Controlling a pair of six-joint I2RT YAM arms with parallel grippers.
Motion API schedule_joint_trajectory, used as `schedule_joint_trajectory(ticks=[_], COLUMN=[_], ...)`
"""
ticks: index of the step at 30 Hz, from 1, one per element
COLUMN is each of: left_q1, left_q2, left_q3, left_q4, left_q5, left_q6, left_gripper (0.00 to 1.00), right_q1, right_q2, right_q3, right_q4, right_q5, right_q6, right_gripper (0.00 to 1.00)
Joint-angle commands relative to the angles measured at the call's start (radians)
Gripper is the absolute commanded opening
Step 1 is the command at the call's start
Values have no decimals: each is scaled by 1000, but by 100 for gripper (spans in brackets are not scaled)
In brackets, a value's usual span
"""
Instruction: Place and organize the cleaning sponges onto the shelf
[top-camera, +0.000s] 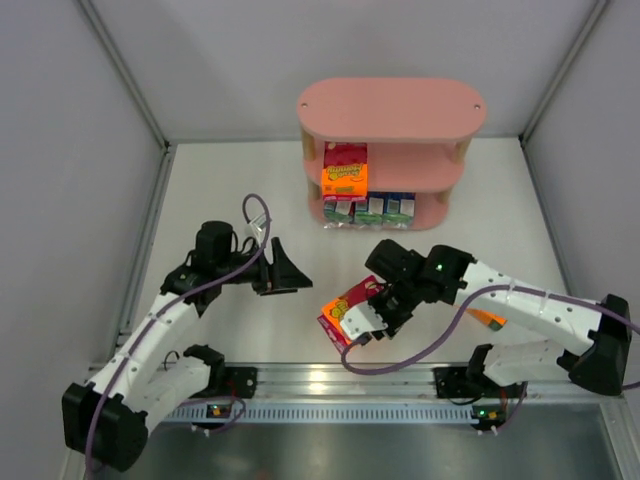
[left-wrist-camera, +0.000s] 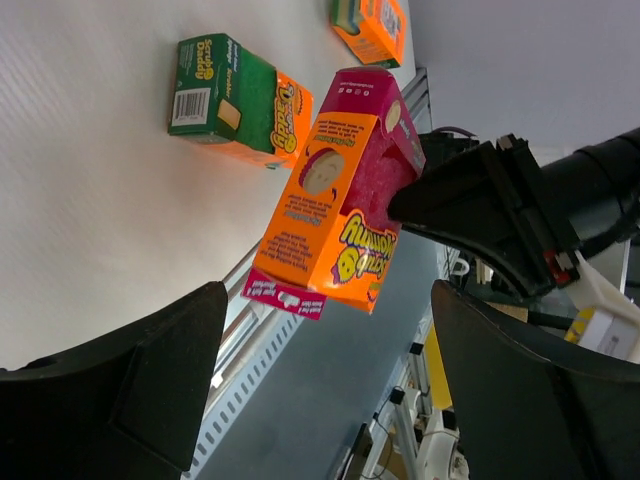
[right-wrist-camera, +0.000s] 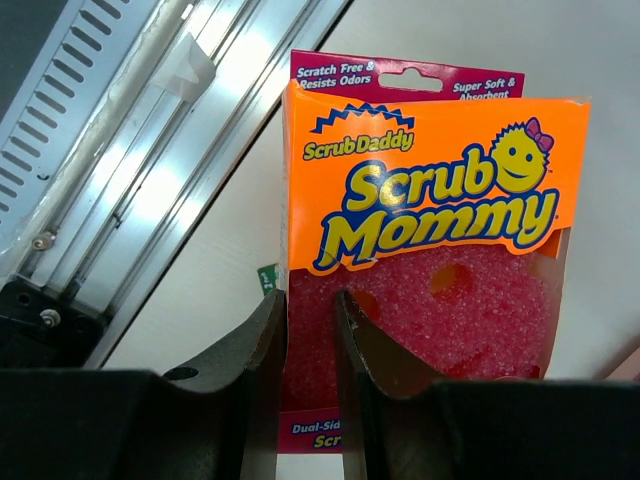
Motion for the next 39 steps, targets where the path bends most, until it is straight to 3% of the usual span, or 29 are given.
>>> schedule_joint_trajectory(ticks=[1, 11, 17, 24, 28, 29, 31, 32, 34, 35, 39], left_q1=[-64, -187, -208, -210, -210, -210, -210, -208, -208, -207, -193], left_q2=[37, 133, 170, 155, 152, 149, 146, 141, 132, 124, 87], left_q3=[36, 53, 73, 57, 64, 64, 64, 61, 56, 53, 38], left_q4=[42, 43, 42, 42, 42, 42, 43, 40, 43, 40, 40], left_q5=[-21, -78, -23, 55, 95, 104, 109, 108, 98, 94, 49], left_q6=[-12, 1, 25, 47, 59, 59, 59, 59, 54, 50, 27], left_gripper=[89, 89, 77, 71, 55, 46, 37, 26, 17, 16, 9], right_q1=[97, 188, 200, 199, 190, 187, 176, 173, 158, 151, 110], right_q2=[24, 40, 32, 18, 32, 37, 40, 40, 32, 23, -9], right_q3=[97, 144, 99, 88, 96, 96, 95, 96, 98, 108, 153], right_q4=[88, 150, 216, 217, 230, 233, 246, 248, 250, 245, 202], right_q5=[60, 52, 78, 77, 61, 63, 68, 69, 62, 52, 17], right_q6=[3, -43, -74, -130, -143, -144, -141, -137, -120, -111, -89], right_gripper=[2, 3, 4, 5, 5, 6, 7, 14, 27, 40, 56])
